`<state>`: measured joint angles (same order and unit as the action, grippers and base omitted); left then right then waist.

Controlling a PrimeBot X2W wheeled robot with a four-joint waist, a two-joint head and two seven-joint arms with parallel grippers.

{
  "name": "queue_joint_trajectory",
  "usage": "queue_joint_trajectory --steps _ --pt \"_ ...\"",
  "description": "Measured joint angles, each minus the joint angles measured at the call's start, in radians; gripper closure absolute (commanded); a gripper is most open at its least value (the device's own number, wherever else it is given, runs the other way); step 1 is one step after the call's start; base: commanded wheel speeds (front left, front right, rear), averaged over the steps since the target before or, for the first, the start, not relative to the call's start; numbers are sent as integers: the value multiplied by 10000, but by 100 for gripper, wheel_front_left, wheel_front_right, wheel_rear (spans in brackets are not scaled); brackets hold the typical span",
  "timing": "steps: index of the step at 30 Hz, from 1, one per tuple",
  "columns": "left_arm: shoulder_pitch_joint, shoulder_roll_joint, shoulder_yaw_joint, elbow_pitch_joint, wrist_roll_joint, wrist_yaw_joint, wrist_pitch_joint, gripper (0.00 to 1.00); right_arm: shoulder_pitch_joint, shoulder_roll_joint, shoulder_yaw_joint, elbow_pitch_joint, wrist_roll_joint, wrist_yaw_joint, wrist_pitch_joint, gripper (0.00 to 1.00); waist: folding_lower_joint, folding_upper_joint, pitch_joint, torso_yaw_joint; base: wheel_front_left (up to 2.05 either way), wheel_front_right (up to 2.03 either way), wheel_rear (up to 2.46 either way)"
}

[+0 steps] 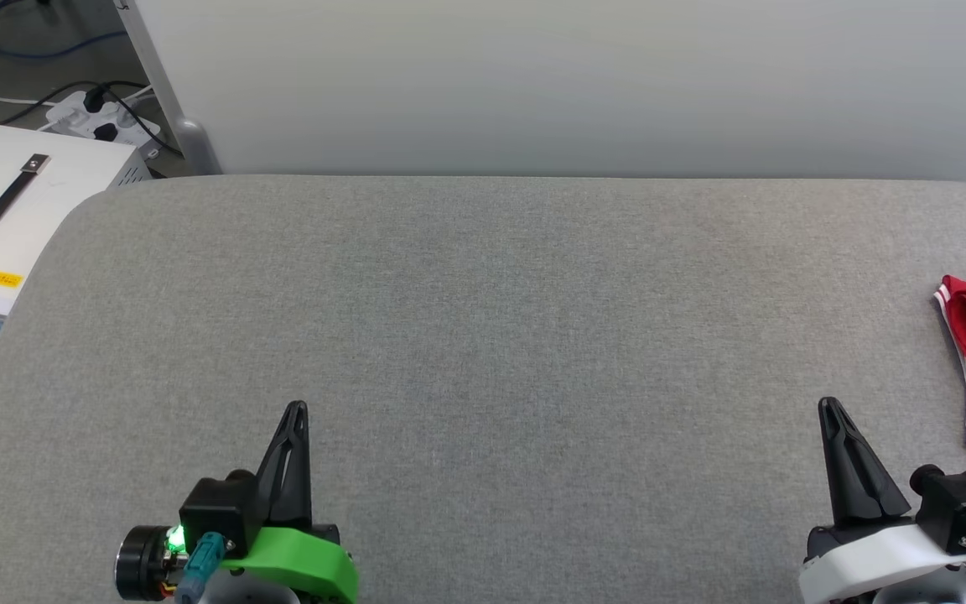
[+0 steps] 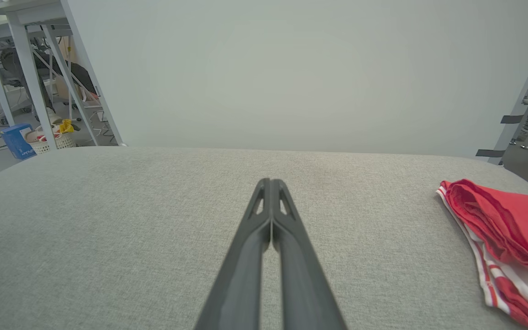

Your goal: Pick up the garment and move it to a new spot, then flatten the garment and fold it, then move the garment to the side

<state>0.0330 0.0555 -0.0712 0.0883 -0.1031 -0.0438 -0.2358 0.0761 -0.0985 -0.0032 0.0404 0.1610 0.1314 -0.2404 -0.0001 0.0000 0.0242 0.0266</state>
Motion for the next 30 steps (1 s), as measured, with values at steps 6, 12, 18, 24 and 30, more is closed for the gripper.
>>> queue_joint_trajectory --steps 6,12,18,24,30 --pt "-2 0 35 -23 58 12 127 100 -4 23 2 -8 -56 0 119 100 0 0 -13 -14 0 0 0" --pt "-5 0 75 -63 71 38 255 100 -11 44 4 -19 -119 0 249 100 0 0 -25 -28 0 0 0" --pt "-9 0 100 -109 96 40 343 100 -21 65 2 -33 -178 0 351 100 0 0 -38 -42 0 0 0" --pt "-14 0 128 -163 161 42 454 100 -36 105 2 -42 -265 0 487 100 0 0 -51 -56 0 0 0" --pt "-20 0 150 -209 205 54 619 100 -70 136 4 -54 -347 0 608 100 0 0 -63 -70 0 0 0"
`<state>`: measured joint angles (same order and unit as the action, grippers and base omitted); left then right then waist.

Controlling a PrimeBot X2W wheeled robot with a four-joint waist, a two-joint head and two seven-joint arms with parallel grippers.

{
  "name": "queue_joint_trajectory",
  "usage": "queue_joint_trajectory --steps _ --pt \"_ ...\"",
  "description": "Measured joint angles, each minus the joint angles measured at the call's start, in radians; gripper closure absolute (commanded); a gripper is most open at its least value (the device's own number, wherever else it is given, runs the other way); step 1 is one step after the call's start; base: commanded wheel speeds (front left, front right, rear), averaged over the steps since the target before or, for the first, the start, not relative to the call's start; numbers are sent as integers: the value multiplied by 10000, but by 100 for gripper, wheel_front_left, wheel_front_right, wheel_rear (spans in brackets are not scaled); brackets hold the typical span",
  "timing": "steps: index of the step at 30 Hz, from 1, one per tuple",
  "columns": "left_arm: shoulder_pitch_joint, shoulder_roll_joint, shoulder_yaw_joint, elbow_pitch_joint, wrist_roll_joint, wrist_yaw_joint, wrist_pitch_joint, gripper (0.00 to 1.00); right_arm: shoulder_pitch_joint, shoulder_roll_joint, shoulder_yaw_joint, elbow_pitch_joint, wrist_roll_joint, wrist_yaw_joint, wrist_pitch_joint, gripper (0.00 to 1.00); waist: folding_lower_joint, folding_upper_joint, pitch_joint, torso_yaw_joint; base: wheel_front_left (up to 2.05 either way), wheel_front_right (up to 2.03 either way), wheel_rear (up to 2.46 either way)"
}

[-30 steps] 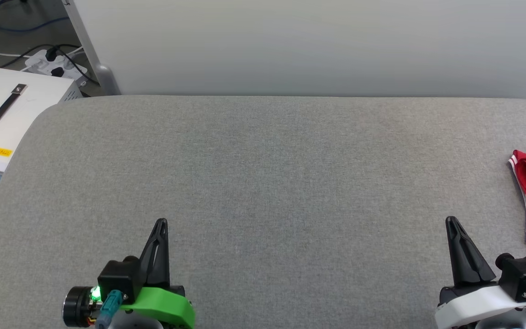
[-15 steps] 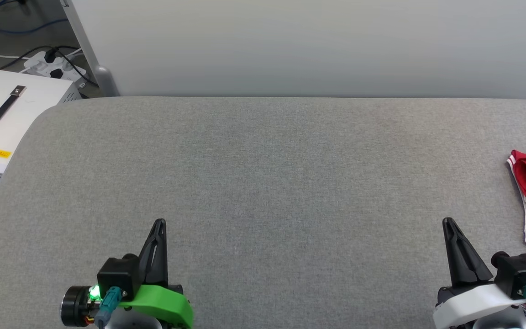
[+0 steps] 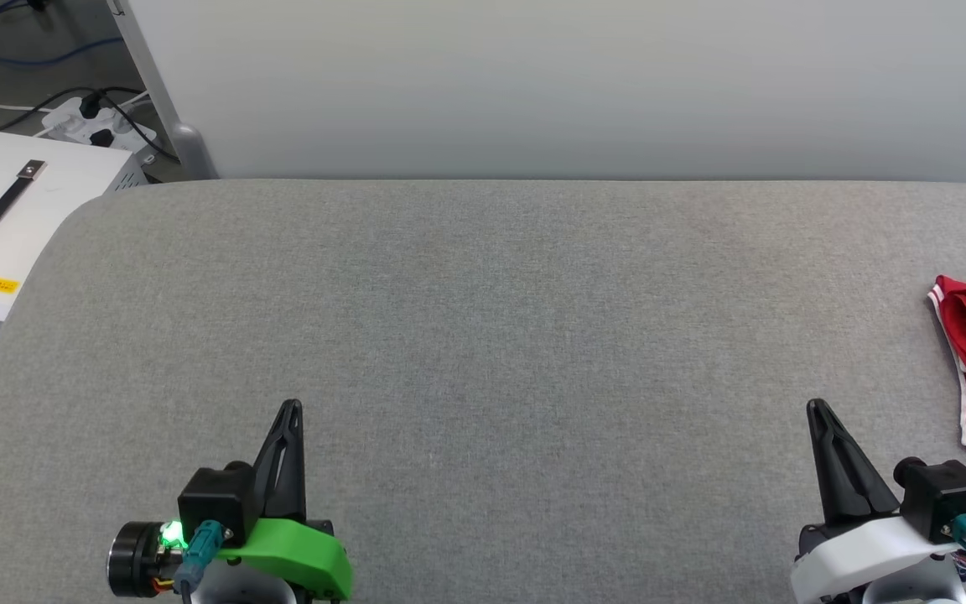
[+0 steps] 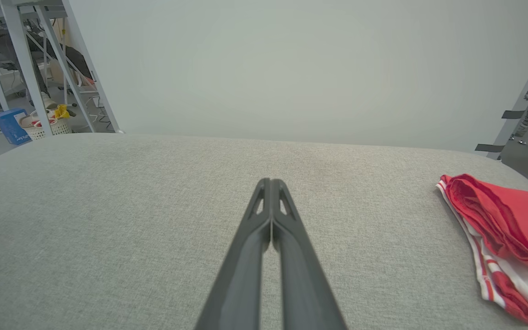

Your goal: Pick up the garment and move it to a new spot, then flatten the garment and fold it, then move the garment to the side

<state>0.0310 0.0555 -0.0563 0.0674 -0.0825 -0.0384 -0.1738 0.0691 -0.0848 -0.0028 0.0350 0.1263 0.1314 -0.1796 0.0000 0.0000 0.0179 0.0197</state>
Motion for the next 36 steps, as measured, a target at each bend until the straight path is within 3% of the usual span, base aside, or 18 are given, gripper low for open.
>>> queue_joint_trajectory --steps 36 --pt "-17 -2 240 -244 320 163 706 100 -205 128 6 -111 -458 0 744 100 0 0 -75 -83 0 0 0"
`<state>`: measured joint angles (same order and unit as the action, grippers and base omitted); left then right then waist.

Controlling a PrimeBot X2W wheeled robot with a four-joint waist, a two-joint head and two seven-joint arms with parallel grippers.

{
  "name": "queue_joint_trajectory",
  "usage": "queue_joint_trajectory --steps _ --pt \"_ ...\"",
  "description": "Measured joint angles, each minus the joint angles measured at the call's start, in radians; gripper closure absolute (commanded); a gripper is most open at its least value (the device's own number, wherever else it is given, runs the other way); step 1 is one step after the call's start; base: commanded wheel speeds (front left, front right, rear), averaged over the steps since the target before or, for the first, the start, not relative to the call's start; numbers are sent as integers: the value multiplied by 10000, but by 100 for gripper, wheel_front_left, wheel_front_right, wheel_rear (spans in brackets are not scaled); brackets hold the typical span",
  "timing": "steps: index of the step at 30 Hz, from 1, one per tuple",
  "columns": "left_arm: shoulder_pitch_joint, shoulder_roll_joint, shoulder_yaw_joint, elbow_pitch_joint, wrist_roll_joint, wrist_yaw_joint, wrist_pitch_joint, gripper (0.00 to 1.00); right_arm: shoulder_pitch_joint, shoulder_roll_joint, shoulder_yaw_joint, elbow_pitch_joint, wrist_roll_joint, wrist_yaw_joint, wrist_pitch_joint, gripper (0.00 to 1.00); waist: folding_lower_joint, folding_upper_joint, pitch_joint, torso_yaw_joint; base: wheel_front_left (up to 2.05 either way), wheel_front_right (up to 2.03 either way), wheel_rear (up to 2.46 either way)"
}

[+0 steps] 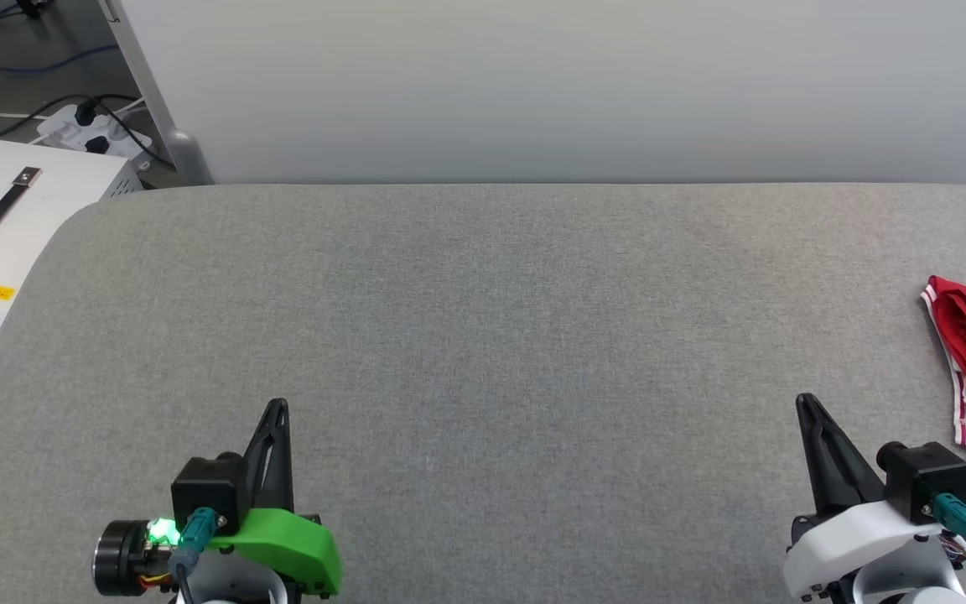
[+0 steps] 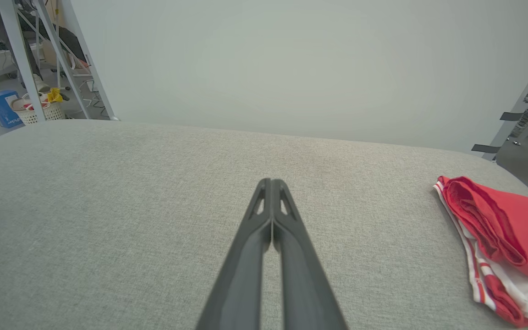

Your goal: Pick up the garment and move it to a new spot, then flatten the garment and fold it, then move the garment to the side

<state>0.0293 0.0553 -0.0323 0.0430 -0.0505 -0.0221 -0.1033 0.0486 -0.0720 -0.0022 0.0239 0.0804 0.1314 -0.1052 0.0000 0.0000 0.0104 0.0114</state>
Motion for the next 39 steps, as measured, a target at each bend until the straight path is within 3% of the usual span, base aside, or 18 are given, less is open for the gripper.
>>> queue_joint_trajectory --steps 39 --pt "-100 -2 230 -293 318 104 780 100 -221 153 12 -140 -581 0 788 100 0 0 -82 -90 0 0 0"
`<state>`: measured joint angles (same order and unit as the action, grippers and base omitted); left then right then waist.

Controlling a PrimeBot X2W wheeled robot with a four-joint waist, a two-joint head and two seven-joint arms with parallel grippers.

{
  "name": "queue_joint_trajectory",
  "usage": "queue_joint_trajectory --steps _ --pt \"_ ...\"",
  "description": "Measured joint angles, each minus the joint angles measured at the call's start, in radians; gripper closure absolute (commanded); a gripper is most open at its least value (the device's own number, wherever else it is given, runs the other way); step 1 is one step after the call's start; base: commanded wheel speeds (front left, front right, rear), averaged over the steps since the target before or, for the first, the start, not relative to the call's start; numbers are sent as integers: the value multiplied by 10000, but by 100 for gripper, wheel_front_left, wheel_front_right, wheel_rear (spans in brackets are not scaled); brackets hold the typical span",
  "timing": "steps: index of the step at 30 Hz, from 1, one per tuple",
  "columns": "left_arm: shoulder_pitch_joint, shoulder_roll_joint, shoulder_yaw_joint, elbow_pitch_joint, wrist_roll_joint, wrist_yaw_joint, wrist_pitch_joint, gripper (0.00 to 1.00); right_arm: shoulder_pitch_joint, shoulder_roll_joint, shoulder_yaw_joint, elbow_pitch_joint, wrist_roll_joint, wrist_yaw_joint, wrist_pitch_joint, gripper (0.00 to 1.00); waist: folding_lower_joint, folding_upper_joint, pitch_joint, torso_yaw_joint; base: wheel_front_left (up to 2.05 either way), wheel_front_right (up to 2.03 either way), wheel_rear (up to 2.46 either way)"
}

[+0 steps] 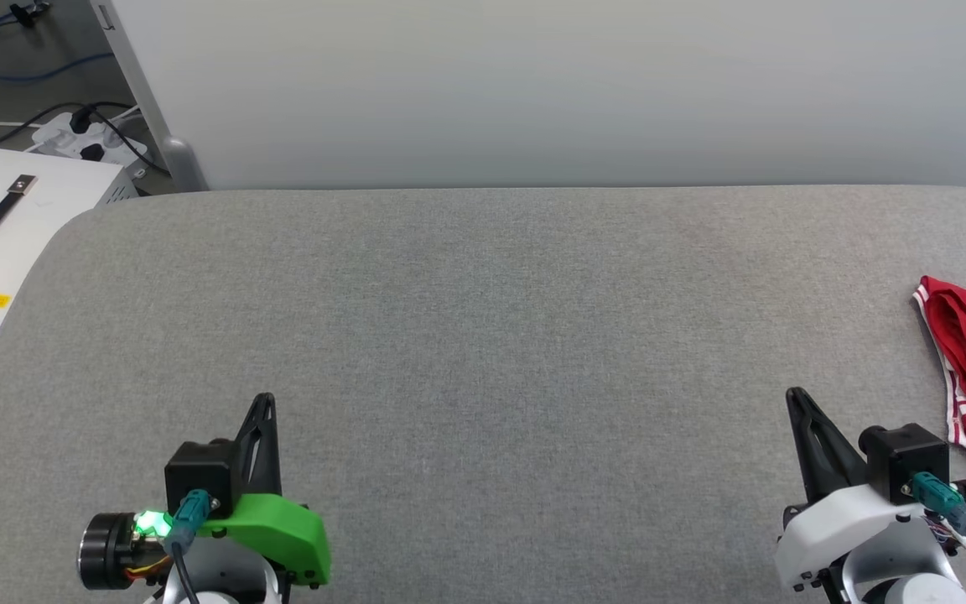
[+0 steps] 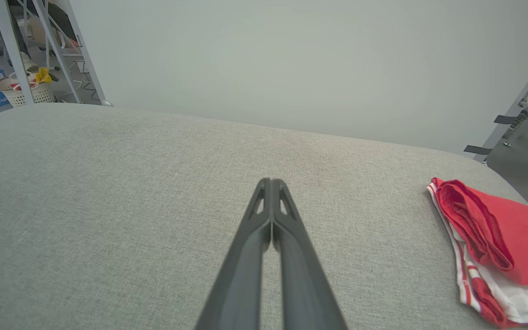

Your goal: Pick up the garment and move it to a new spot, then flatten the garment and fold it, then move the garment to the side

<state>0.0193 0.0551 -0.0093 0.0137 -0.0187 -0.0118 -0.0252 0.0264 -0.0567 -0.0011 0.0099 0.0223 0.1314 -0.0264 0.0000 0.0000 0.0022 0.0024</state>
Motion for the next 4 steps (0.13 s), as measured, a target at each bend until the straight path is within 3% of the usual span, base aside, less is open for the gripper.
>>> queue_joint_trajectory --steps 4 --pt "-3 0 36 -42 19 31 102 100 -77 19 2 -17 -27 0 123 100 0 0 -11 -12 0 0 0"
